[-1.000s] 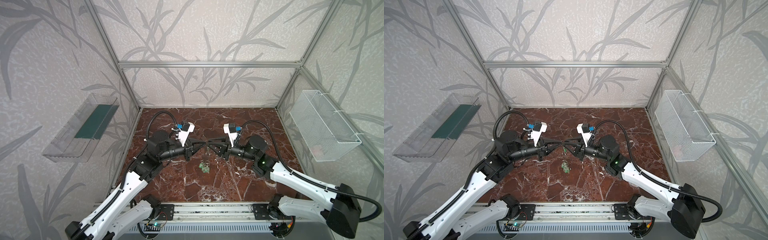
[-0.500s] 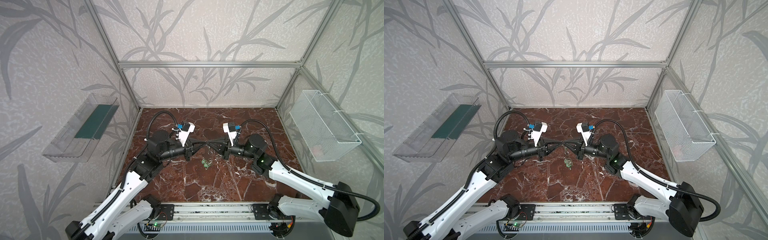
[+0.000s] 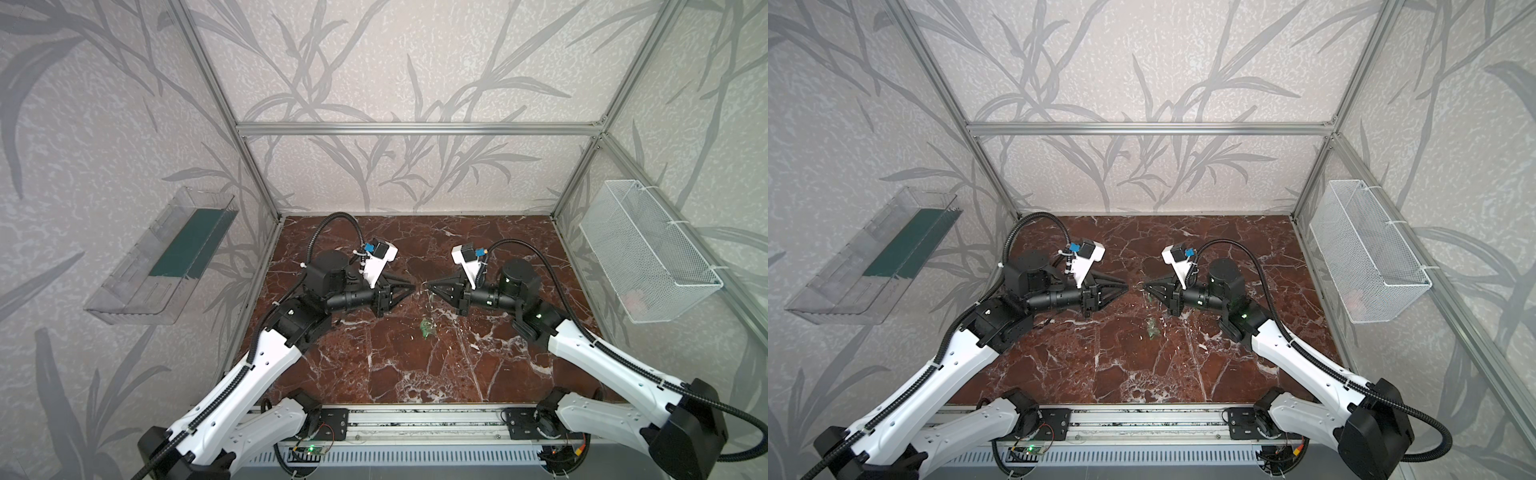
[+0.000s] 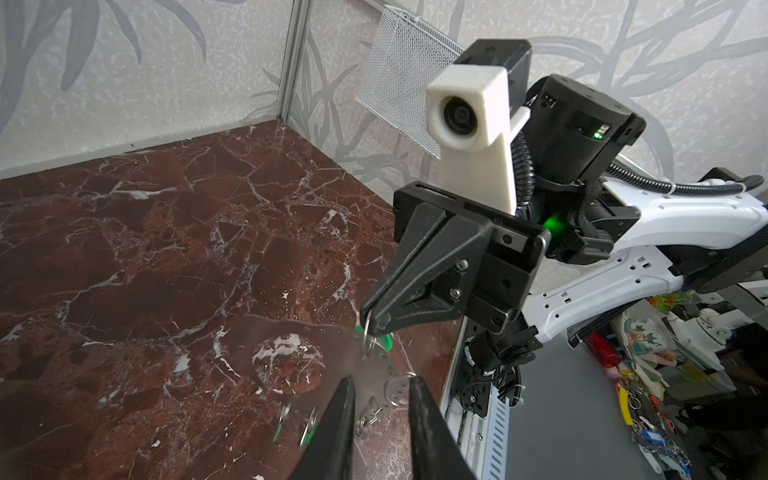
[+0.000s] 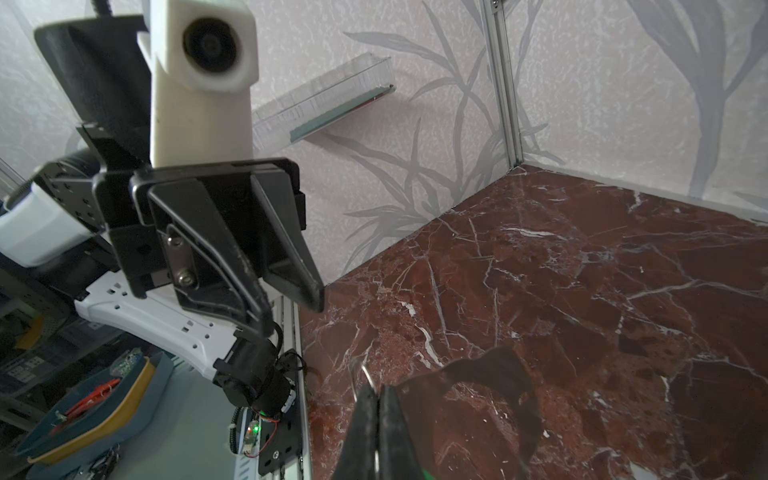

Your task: Put the keys on the keyring

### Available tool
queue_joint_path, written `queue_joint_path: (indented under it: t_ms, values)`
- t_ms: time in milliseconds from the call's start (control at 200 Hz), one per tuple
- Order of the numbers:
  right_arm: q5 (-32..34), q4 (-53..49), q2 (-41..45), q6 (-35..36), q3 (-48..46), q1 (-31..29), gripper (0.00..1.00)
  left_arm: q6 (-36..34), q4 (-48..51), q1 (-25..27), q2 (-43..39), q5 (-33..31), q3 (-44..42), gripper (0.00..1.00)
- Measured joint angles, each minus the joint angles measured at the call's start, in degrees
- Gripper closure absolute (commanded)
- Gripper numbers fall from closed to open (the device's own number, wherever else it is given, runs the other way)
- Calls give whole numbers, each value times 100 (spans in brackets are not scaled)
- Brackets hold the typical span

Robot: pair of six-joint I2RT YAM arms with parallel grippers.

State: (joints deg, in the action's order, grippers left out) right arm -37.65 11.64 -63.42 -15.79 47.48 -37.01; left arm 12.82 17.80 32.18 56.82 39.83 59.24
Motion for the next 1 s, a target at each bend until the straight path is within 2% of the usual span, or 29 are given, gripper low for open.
queue_joint_path:
  t_ms: [145,465,1000]
  values:
    - [-131,-656,55,605,190,0,100,-339,531,0,201,55,282,74]
    - [-452,-1690,-306,1388,785,-7,100,-693,1056,0,306,96,332,74]
    - [-588,-2168,-599,1827,1182,-107,100,-896,1202,0,319,87,332,75]
